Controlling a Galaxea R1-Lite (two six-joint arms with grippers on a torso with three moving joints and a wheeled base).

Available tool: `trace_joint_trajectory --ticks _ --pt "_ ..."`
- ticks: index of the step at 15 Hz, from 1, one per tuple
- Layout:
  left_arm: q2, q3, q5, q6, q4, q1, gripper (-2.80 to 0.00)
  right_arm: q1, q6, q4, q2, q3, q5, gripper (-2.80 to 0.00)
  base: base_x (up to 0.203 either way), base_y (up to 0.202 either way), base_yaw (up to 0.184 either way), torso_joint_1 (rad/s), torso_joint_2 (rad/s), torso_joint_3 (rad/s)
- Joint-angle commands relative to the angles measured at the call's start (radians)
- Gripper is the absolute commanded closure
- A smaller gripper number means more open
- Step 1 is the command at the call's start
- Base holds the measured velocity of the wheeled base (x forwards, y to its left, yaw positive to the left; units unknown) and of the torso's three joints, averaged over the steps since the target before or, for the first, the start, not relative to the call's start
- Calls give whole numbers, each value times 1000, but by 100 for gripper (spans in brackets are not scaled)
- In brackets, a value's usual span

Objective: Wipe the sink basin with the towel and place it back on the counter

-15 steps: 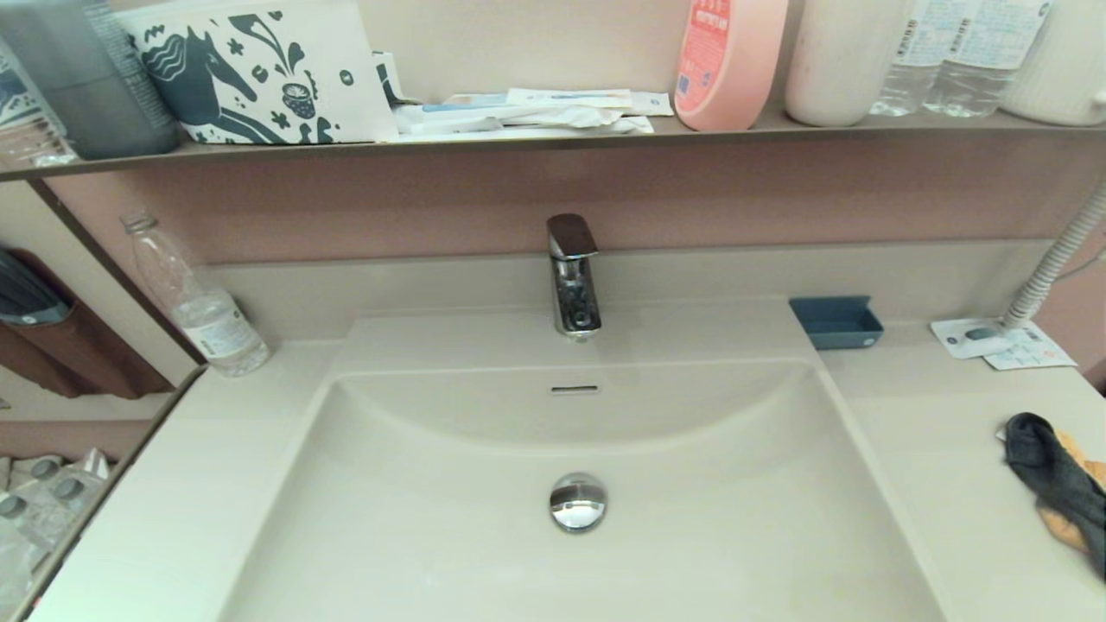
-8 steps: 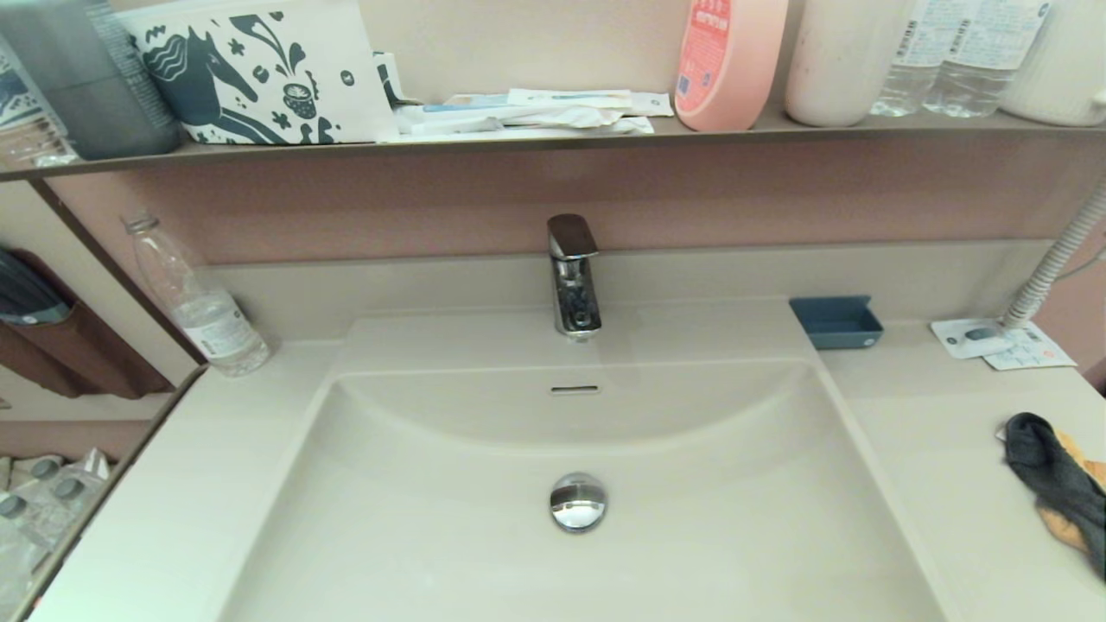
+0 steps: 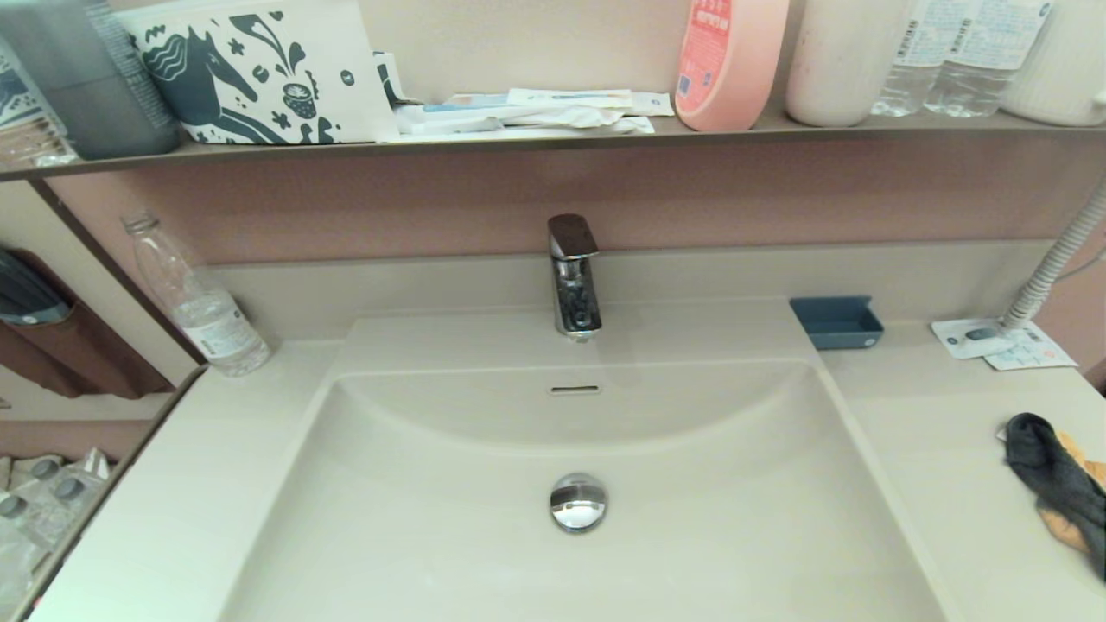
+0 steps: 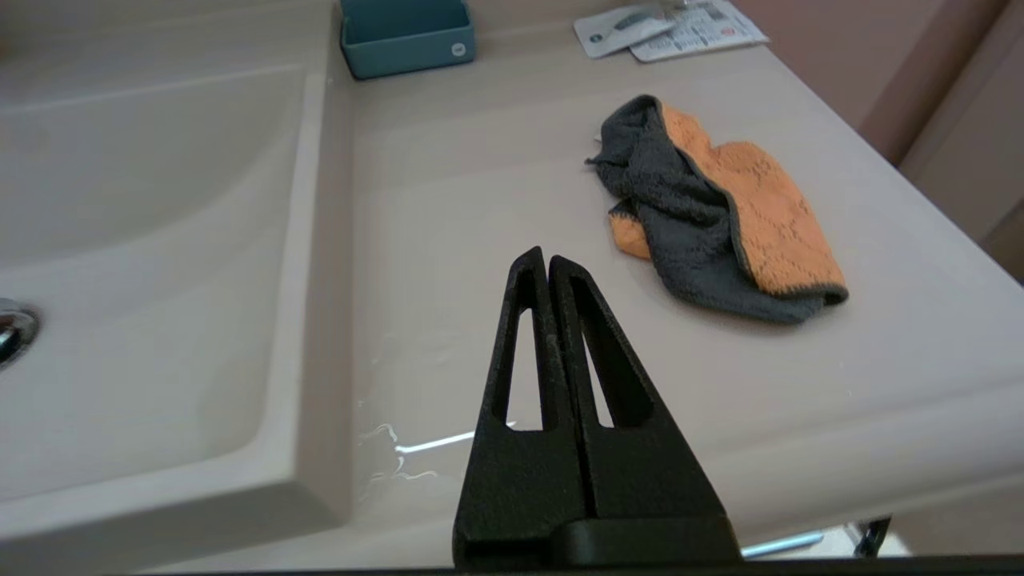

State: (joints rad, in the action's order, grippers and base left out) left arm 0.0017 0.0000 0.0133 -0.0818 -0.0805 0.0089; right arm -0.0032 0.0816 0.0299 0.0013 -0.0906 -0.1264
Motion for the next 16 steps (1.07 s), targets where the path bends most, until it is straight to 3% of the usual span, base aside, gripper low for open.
trace_joint_trajectory --ticks 1,6,11,16 --pt "0 0 1 -1 -1 0 0 0 -22 -77 -1 63 5 0 0 0 0 0 0 0" --pt "0 0 1 -1 -1 0 0 0 -151 -68 -1 90 124 0 0 0 0 0 0 0" --pt "0 0 1 -1 -1 0 0 0 -98 -35 -1 91 125 0 0 0 0 0 0 0" --pt "1 0 1 -1 -1 0 0 0 -97 -35 -1 91 125 0 0 0 0 0 0 0"
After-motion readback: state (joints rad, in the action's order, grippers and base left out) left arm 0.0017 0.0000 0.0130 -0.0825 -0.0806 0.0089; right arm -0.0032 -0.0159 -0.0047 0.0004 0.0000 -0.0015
